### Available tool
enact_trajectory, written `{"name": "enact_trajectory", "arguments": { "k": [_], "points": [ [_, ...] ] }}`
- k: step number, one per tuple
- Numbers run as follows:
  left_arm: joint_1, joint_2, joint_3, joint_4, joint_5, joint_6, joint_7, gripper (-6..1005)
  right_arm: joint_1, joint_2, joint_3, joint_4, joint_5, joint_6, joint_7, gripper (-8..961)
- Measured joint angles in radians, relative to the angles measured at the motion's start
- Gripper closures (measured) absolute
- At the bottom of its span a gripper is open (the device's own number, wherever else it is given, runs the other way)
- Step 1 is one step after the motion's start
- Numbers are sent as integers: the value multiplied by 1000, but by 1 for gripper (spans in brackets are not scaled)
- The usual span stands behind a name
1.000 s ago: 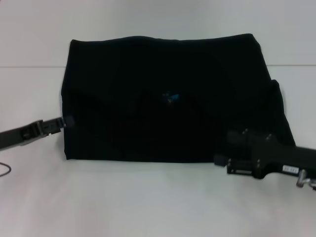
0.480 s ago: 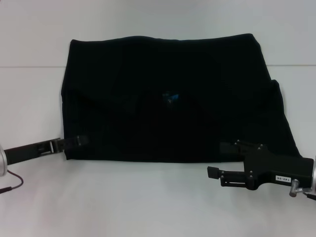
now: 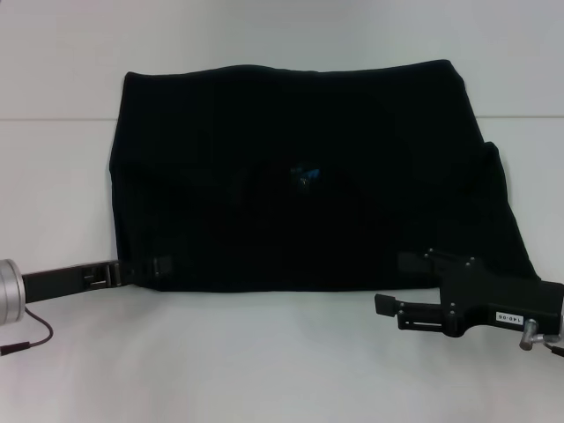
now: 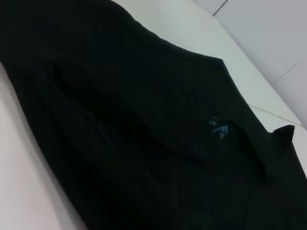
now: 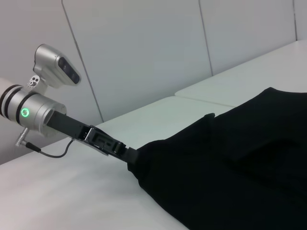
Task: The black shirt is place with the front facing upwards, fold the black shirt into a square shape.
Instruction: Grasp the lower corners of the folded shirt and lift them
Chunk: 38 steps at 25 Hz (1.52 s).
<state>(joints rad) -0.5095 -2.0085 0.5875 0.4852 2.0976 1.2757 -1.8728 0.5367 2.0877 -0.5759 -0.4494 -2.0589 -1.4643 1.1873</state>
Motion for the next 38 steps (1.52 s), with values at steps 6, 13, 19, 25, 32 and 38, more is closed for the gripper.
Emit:
{"name": "enact_trajectory", "arguments": {
  "k": [6, 13, 19, 25, 32, 38],
  "points": [
    [-4, 5, 2, 0, 0, -14, 0, 565, -5, 0, 3, -2, 1, 0, 14, 39],
    [-12, 9, 3, -1, 0, -17, 2, 797, -7, -32, 7, -34, 2, 4, 179, 39],
    [-15, 12, 5, -1, 1, -17, -2, 914, 27, -113, -7, -168, -91, 85, 670, 38],
    [-16, 13, 5, 0, 2, -14, -2, 972, 120, -222, -7, -225, -371, 112, 1148, 38],
    [-15, 13, 5, -3, 2, -13, -6, 971, 171, -219, -14, -208, -495, 152, 1261, 39],
    [-18, 13, 6, -3, 2, -10, -6, 972, 195, -179, -48, -160, -498, 208, 1239, 38]
  ]
}}
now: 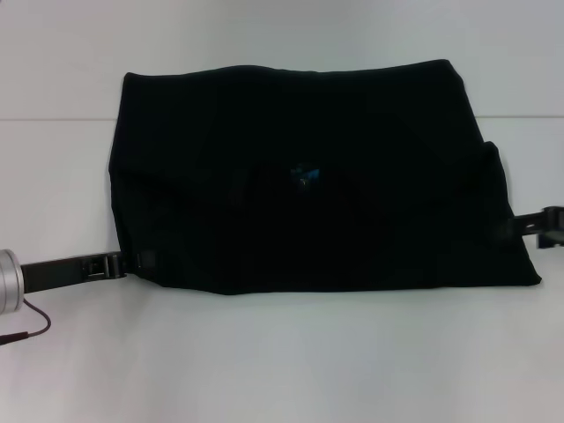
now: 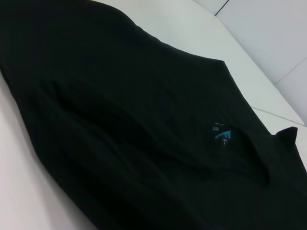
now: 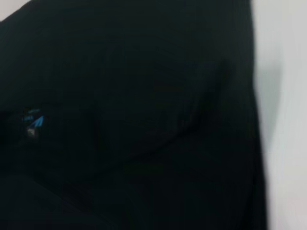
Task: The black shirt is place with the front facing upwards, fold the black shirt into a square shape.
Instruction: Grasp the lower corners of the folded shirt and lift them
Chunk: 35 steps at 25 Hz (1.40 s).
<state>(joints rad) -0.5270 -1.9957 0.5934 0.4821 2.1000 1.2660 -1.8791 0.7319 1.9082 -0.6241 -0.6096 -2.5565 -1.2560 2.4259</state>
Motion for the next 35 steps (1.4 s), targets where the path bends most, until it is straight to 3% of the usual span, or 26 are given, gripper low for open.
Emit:
{"name": "enact_trajectory", "arguments": {
  "k": [5, 20, 35],
  "points": [
    [-2, 0, 0, 0, 0, 2, 0, 972, 15, 34, -72, 18, -1, 45, -2, 71],
    [-6, 0, 0, -1, 12, 3, -2, 972, 16, 40, -126, 18, -2, 69, -2, 197],
    [-10, 11, -5, -4, 14, 41, -9, 971, 18, 31, -126, 17, -2, 54, -5, 836]
  ]
}}
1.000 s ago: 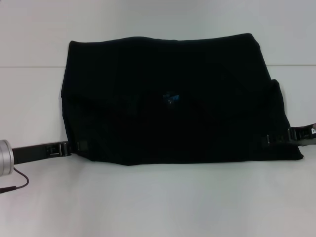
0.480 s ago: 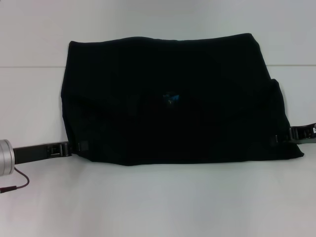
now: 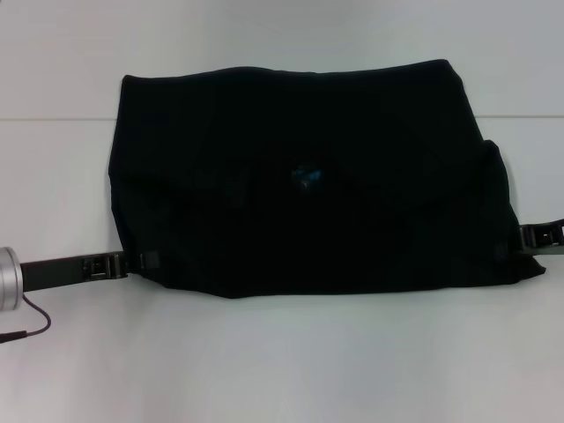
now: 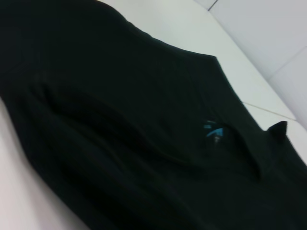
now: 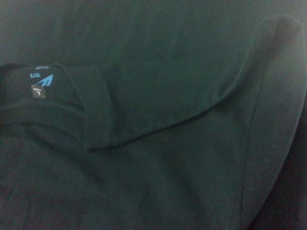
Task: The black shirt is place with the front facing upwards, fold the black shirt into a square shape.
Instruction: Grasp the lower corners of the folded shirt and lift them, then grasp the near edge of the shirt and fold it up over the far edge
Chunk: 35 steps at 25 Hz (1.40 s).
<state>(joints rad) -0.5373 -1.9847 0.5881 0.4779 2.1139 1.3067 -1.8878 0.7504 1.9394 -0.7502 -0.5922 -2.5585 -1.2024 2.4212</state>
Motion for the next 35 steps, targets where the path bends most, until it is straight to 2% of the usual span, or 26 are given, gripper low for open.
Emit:
{"name": "enact_trajectory", "arguments": {
  "k": [1, 4, 7, 10, 13, 17, 21, 24, 30, 35],
  "points": [
    [-1, 5, -1, 0, 0, 16, -6, 971, 0, -4, 0, 0, 0, -9, -4, 882],
    [-5, 19, 3, 3, 6, 70, -37, 971, -3, -21, 3, -11, 0, -75, -25, 897],
    [-19, 52, 6, 4, 62, 184, -91, 971, -18, -47, 4, -50, -8, -202, -63, 911],
    [-39, 79, 2, 5, 177, 309, -160, 971, -36, -59, 4, -99, -33, -337, -102, 905],
    [-41, 84, -4, 16, 263, 415, -198, 972, -53, -62, 2, -123, -54, -471, -153, 900],
    [-30, 81, -5, 30, 337, 526, -219, 971, -73, -41, 0, -124, -105, -602, -241, 892],
    [-28, 79, -5, 23, 407, 560, -227, 971, -92, -9, 2, -114, -167, -630, -291, 885],
    [-31, 78, -3, 15, 421, 561, -228, 972, -94, -2, 17, -91, -168, -622, -307, 879],
    [-62, 80, -47, 12, 401, 531, -235, 971, -86, -5, 140, -81, -164, -595, -310, 867],
    [-105, 83, -186, 9, 400, 449, -289, 972, -74, -31, 314, -59, -126, -550, -278, 858]
  ]
}}
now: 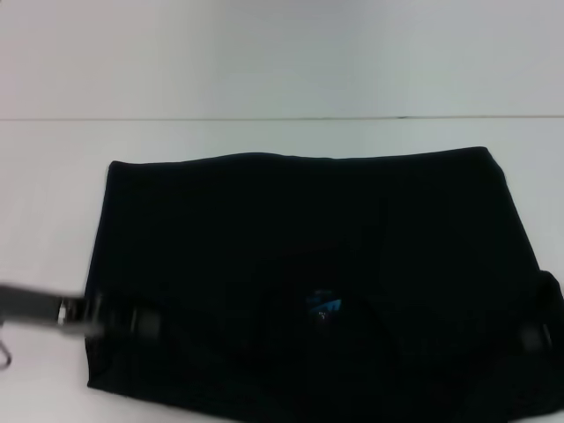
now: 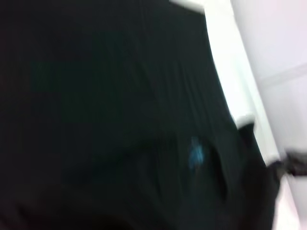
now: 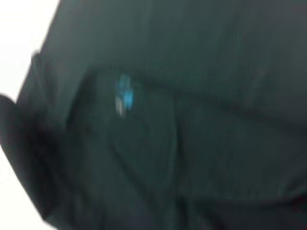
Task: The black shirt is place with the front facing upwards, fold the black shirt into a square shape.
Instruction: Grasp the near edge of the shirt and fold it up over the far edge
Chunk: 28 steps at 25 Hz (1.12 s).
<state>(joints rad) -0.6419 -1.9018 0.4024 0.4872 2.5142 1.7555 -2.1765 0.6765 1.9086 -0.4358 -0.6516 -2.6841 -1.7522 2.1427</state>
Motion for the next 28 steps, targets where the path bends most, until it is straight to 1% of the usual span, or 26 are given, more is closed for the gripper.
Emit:
{"name": "enact_trajectory", "arguments": {
  "k": [2, 4, 6, 9, 12, 14, 18, 21, 25, 26, 27, 28],
  "points": [
    [-12, 0, -58, 0, -2, -56, -25, 972, 4, -17, 41, 33, 59, 35, 27, 854],
    [-21, 0, -108, 0, -15, -113, -41, 972, 5, -28, 64, 61, 126, 89, 54, 850],
    [-26, -5, -162, -1, -53, -189, -49, 972, 5, -33, 77, 84, 197, 157, 72, 847],
    [-24, -17, -199, -13, -135, -287, -51, 972, 3, -31, 84, 133, 311, 279, 79, 841],
    [-23, -28, -202, -37, -205, -374, -33, 972, 13, -15, 77, 165, 378, 385, 70, 835],
    [-25, -37, -206, -50, -231, -418, -14, 972, 22, 6, 74, 170, 403, 453, 61, 831],
    [-27, -67, -207, -55, -297, -496, 23, 972, 32, 32, 74, 171, 447, 556, 36, 824],
    [-33, -85, -206, -57, -338, -554, 46, 971, 35, 41, 74, 172, 490, 606, 20, 818],
    [-58, -92, -204, -72, -371, -614, 87, 971, 41, 45, 74, 173, 543, 626, -30, 811],
    [-66, -94, -204, -73, -374, -629, 93, 971, 44, 48, 74, 173, 551, 635, -40, 809],
    [-73, -96, -205, -75, -379, -643, 98, 971, 50, 55, 74, 173, 565, 663, -52, 807],
    [-81, -100, -205, -76, -386, -664, 103, 971, 50, 55, 74, 173, 565, 663, -52, 805]
  ]
}}
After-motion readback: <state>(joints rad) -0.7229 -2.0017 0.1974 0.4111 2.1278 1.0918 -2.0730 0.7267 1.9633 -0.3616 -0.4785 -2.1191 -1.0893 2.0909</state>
